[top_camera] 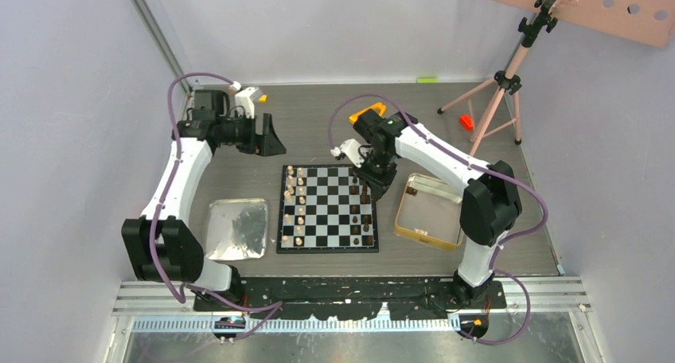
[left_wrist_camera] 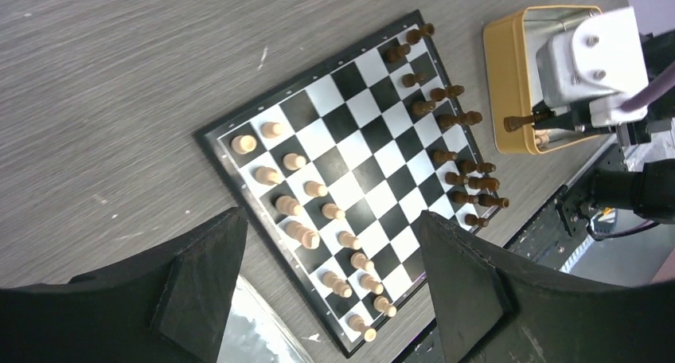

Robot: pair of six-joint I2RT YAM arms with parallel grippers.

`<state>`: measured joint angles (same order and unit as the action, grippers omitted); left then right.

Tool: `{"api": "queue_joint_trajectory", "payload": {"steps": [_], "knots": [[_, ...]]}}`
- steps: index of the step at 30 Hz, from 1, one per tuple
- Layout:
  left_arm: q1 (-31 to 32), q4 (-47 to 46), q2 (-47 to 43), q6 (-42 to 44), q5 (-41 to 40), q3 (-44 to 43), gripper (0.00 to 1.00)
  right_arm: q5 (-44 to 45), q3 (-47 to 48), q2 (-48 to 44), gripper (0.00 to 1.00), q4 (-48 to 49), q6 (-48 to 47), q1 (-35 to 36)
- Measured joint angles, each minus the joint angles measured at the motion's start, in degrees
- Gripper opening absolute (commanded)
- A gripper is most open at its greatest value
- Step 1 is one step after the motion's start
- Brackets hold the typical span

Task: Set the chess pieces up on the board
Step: Place the chess piece on the chessboard.

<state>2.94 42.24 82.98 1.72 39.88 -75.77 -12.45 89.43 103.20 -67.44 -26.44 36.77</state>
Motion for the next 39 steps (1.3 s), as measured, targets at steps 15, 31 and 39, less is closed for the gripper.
{"api": "queue_joint_trajectory", "payload": {"steps": [15, 31, 39], "knots": [[-9.22, 1.95, -2.56, 0.46, 1.75, 0.02, 0.83, 4.76, 6.6, 9.88, 0.01, -1.95, -1.53, 4.9], [-11.78, 1.97, -2.78, 0.15, 4.28, 0.04, 0.84, 6.23, 8.04, 14.05, 0.01, -3.48, -1.97, 8.09], [-12.24, 1.97, -2.97, -0.02, 4.96, 0.04, 0.84, 6.71, 8.07, 15.28, 0.02, -3.56, -1.95, 8.55]]}}
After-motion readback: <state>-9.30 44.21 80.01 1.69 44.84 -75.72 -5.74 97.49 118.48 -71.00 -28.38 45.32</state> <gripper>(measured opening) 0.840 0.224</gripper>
